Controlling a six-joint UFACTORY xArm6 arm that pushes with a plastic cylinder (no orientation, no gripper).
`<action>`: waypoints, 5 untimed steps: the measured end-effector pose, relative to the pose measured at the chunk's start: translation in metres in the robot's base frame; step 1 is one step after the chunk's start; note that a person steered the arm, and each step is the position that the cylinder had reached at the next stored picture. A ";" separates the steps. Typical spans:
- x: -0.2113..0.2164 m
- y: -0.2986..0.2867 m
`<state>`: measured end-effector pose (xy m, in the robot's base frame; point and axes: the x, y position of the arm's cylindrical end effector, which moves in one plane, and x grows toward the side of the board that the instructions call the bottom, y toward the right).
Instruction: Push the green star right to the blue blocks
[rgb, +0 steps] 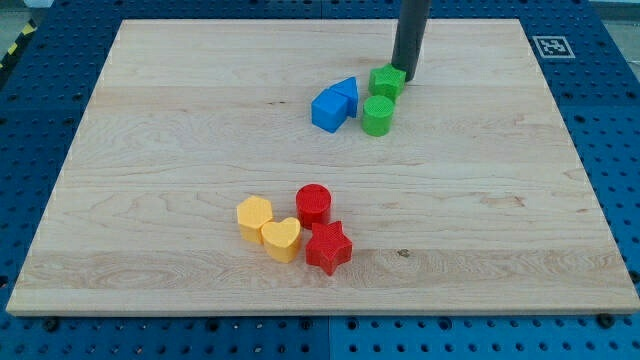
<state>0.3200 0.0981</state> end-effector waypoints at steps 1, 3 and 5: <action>0.019 -0.031; -0.003 0.043; -0.006 0.079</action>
